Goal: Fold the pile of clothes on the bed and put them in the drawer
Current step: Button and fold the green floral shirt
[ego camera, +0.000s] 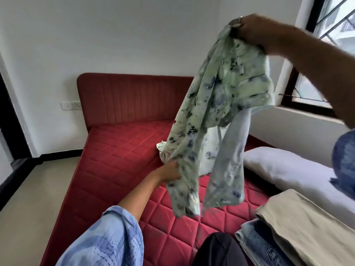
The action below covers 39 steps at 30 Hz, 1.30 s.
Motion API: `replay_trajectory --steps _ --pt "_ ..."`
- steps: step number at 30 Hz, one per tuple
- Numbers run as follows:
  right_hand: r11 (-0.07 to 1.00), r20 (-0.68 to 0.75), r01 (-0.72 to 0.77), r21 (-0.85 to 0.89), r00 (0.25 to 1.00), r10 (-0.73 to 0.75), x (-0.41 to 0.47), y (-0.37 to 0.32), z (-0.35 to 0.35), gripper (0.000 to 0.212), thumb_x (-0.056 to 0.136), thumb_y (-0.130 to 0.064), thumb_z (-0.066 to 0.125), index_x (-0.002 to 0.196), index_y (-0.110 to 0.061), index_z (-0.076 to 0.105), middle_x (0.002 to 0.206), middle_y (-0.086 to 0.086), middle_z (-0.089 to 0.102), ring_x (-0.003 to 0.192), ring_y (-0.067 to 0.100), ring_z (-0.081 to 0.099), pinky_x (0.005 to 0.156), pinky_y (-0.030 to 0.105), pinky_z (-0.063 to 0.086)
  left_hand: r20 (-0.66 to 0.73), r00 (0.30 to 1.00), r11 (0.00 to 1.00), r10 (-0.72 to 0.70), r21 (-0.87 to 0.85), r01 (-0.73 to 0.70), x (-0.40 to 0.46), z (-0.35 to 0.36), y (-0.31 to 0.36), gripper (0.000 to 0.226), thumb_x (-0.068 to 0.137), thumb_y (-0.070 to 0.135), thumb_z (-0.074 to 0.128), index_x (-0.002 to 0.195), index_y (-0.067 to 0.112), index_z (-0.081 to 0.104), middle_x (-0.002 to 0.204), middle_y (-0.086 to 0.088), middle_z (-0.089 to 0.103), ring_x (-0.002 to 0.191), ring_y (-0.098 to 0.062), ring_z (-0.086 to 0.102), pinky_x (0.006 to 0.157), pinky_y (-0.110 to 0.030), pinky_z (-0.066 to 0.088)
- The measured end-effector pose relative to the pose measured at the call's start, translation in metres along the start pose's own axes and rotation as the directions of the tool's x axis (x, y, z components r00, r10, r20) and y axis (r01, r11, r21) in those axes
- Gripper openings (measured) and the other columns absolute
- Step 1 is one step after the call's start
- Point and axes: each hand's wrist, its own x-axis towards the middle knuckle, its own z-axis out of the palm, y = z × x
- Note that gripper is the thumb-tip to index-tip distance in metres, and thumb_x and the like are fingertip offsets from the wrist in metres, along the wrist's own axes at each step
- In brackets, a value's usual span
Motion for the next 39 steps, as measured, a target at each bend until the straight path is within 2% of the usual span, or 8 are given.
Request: replay_trajectory --steps 2,5,10,15,21,27,35,39 --pt "0.997 0.004 0.033 -0.07 0.999 -0.033 -0.007 -0.008 -0.02 0.024 0.1 -0.02 0.048 0.079 -0.02 0.059 0.077 -0.001 0.061 0.051 -0.001 0.061 0.053 0.015 0.053 -0.306 0.952 1.0 -0.022 0.003 0.024 0.007 -0.009 -0.004 0.056 0.085 0.005 0.063 0.133 -0.008 0.038 0.105 -0.013 0.054 0.106 -0.025 0.053 0.093 -0.027 0.042" --pt "0.995 -0.025 0.03 -0.091 0.999 -0.033 -0.006 -0.009 -0.038 0.023 0.099 -0.022 0.051 0.078 -0.02 0.06 0.065 -0.008 0.065 0.049 -0.003 0.06 0.051 0.014 0.052 -0.551 0.832 0.974 -0.066 -0.216 -0.066 0.016 -0.021 -0.004 0.049 0.068 0.017 0.077 0.11 0.003 0.056 0.088 -0.004 0.06 0.081 -0.02 0.062 0.073 -0.012 0.048" --pt "0.989 -0.058 0.032 -0.142 0.997 -0.041 -0.001 -0.013 -0.042 0.024 0.096 -0.022 0.054 0.095 0.0 0.063 0.083 0.007 0.06 0.065 0.013 0.056 0.07 0.031 0.052 -0.254 0.951 0.982 -0.178 -0.103 0.156 0.01 -0.015 0.006 0.058 0.087 0.024 0.068 0.136 0.003 0.047 0.135 -0.015 0.054 0.124 -0.028 0.051 0.105 -0.033 0.039" --pt "0.996 -0.113 0.038 -0.085 0.992 -0.047 0.004 -0.036 -0.035 0.024 0.096 -0.021 0.053 0.073 -0.016 0.058 0.072 0.0 0.056 0.054 0.005 0.054 0.061 0.023 0.052 0.011 0.999 0.959 0.051 -0.278 -0.046 0.008 0.013 0.008 0.102 0.046 0.025 0.078 0.138 0.006 0.038 0.089 -0.001 0.063 0.075 -0.004 0.064 0.073 -0.016 0.051" --pt "0.993 -0.163 0.043 -0.109 0.985 -0.06 0.003 -0.057 -0.033 0.024 0.099 -0.023 0.049 0.076 -0.016 0.055 0.071 -0.002 0.054 0.044 -0.003 0.051 0.053 0.017 0.048 -0.146 0.982 0.975 0.116 -0.172 -0.14 0.009 0.012 0.016 0.077 0.084 0.034 0.07 0.148 0.015 0.031 0.143 0.001 0.043 0.134 -0.019 0.04 0.11 -0.029 0.034" --pt "0.995 -0.253 0.095 0.017 0.964 -0.087 0.002 -0.08 -0.042 0.023 0.1 -0.026 0.048 0.079 -0.019 0.056 0.076 -0.003 0.059 0.058 0.002 0.059 0.06 0.018 0.052 -0.363 0.917 0.956 0.162 -0.174 -0.238 -0.006 -0.009 0.043 0.04 0.103 0.018 0.038 0.14 0.002 0.041 0.139 -0.007 0.046 0.121 -0.022 0.049 0.099 -0.028 0.04" --pt "0.923 -0.452 0.057 0.38 0.882 0.132 0.018 -0.05 -0.074 0.031 0.096 -0.001 0.042 0.067 -0.011 0.047 0.063 -0.001 0.051 0.051 0.005 0.051 0.051 0.021 0.047 -0.198 0.969 0.966 0.145 -0.181 -0.182 -0.023 -0.138 0.054 0.019 0.094 0.008 0.054 0.111 0.013 0.06 0.109 -0.007 0.06 0.091 -0.014 0.06 0.079 -0.021 0.052" --pt "0.807 -0.365 -0.043 0.588 0.877 0.312 0.031 0.019 -0.083 0.021 0.074 0.007 0.049 0.081 -0.008 0.062 0.075 0.005 0.065 0.054 0.012 0.065 0.075 0.038 0.058 -0.213 0.972 0.981 0.099 -0.144 -0.131 -0.068 -0.216 0.063 0.02 0.098 0.017 0.053 0.117 0.017 0.057 0.095 -0.005 0.058 0.063 -0.008 0.055 0.058 -0.023 0.051"
